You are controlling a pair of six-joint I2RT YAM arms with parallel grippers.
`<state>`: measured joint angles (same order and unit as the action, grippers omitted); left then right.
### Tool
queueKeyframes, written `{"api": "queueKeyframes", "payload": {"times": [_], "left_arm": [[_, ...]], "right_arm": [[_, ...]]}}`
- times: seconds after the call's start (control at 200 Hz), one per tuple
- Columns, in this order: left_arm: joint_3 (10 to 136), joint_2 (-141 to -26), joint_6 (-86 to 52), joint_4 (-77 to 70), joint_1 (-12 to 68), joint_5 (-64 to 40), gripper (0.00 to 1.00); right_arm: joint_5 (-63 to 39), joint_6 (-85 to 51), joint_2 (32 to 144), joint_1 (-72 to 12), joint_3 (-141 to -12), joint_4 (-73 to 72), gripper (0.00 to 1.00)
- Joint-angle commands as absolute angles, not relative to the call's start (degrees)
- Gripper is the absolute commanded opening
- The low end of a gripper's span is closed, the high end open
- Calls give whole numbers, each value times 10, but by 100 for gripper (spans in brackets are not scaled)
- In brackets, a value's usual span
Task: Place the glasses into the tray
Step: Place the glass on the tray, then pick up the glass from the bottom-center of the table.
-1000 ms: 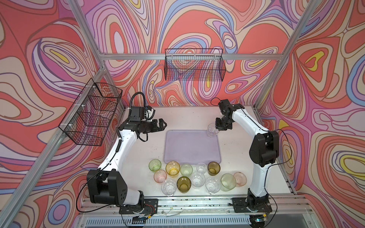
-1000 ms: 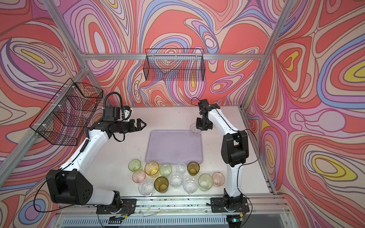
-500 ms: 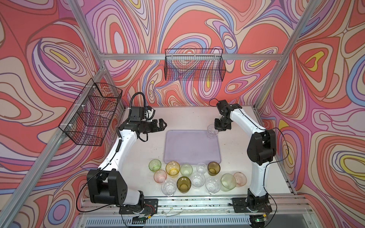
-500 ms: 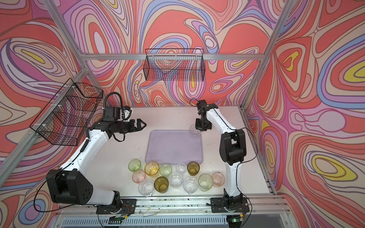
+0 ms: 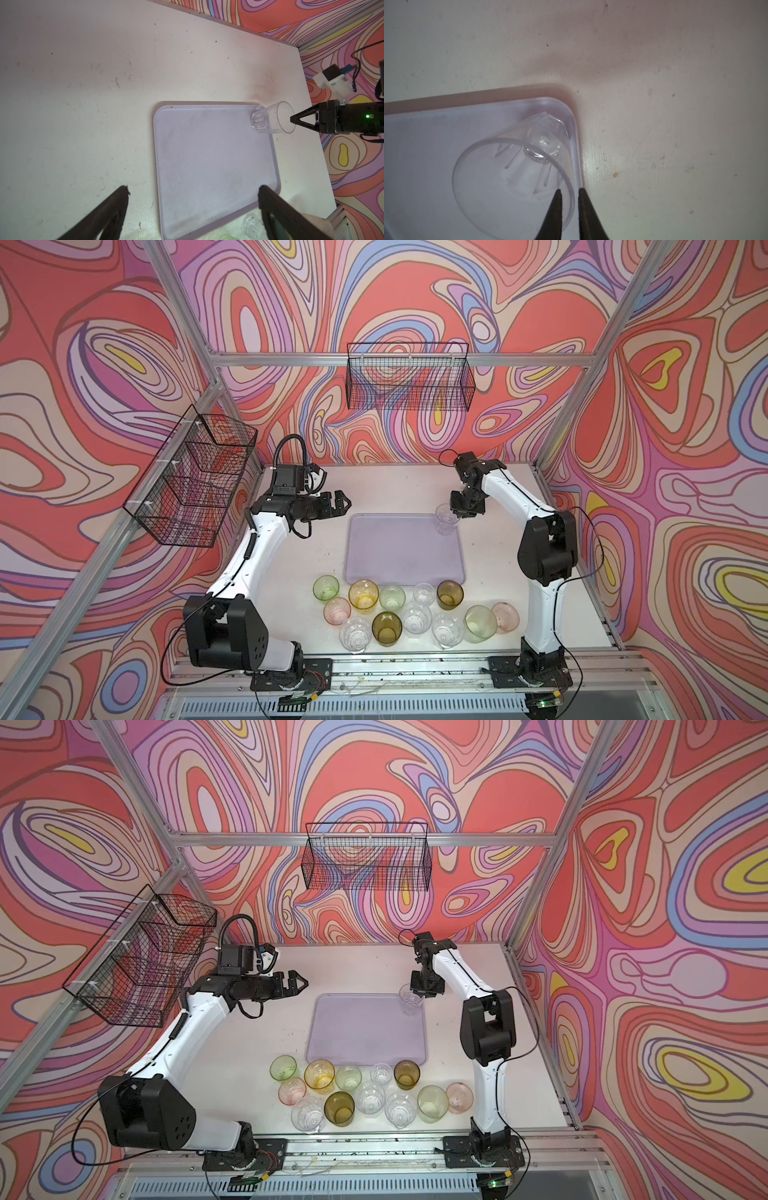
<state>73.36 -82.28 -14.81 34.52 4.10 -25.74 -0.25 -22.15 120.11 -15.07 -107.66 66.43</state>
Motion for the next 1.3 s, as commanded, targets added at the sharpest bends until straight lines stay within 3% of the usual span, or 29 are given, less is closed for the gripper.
{"api": "queueKeyframes", "payload": {"times": [0.0, 0.22, 0.531, 0.851, 0.962, 1.297], "left_arm": [[740, -830, -144, 363, 42, -264, 100], [741, -831, -146, 362, 42, -268, 100], [747, -833, -145, 363, 42, -280, 100], [751, -839, -147, 366, 42, -284, 100], [752, -839, -146, 367, 42, -282, 100], [754, -839, -148, 368, 42, -286, 100]], "right_arm": [[6, -228, 1204, -153, -1091, 664, 19], [2, -216, 1175, -153, -1091, 663, 28], [3, -188, 1108, -159, -1073, 689, 29], [-12, -149, 1019, -176, -992, 720, 30], [-23, -140, 974, -187, -958, 722, 37], [-44, -125, 886, -236, -855, 717, 39]]}}
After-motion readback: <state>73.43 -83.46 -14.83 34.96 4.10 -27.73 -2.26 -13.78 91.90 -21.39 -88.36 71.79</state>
